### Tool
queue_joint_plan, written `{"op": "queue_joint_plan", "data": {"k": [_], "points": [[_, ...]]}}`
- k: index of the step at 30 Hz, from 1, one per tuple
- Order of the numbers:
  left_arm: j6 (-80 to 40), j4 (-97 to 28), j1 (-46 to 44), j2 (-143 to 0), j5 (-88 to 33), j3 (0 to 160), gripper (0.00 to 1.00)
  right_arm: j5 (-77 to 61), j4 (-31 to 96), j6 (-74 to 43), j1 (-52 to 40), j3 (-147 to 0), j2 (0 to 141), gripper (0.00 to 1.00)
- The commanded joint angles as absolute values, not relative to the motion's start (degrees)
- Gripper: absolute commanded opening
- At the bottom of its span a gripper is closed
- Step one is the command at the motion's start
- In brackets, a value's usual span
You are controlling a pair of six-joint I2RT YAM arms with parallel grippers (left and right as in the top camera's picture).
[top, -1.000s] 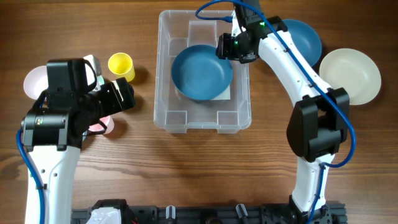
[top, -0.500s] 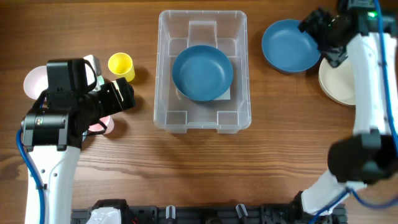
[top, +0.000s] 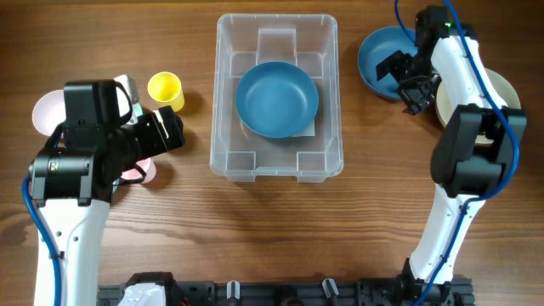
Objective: Pack container
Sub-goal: 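Grasp the far dark teal plate with the right gripper, then place the second teal plate onto the first in the container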
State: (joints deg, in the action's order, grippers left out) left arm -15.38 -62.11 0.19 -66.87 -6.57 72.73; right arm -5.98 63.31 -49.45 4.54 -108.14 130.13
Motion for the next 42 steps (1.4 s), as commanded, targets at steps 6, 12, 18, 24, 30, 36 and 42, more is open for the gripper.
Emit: {"op": "queue_joint_plan", "data": {"k": [6, 12, 18, 24, 30, 36, 42], "points": [[-15.49, -62.02, 0.49, -66.98, -7.03, 73.73, 1.0, -6.07, 59.55, -51.16, 4.36, -105.67, 132.88, 0.76], [-15.49, -62.0, 0.49, -66.98, -7.03, 73.73, 1.0, -6.07, 59.61, -50.98, 4.36, -105.67, 132.88, 0.41], [-15.49, -62.0, 0.49, -66.98, -7.03, 73.73, 1.0, -6.07, 59.79, -50.98, 4.36, -105.67, 132.88, 0.21], [-15.49, -62.0, 0.49, -66.98, -7.03, 73.73, 1.0, -6.07, 59.86, -50.96, 4.36, -105.67, 132.88, 0.04], [-15.49, -62.02, 0.49, -66.98, -7.03, 73.73, 1.0, -6.04, 60.29, -50.96, 4.36, -105.67, 132.88, 0.04], [-15.49, -62.0, 0.49, -66.98, -7.03, 73.73, 1.0, -1.69, 60.47, -48.56, 4.36, -107.33, 126.85, 0.04], [-15.49, -62.0, 0.49, -66.98, -7.03, 73.73, 1.0, 4.47, 56.58, -38.54, 1.8, -108.49, 103.31, 0.04]]}}
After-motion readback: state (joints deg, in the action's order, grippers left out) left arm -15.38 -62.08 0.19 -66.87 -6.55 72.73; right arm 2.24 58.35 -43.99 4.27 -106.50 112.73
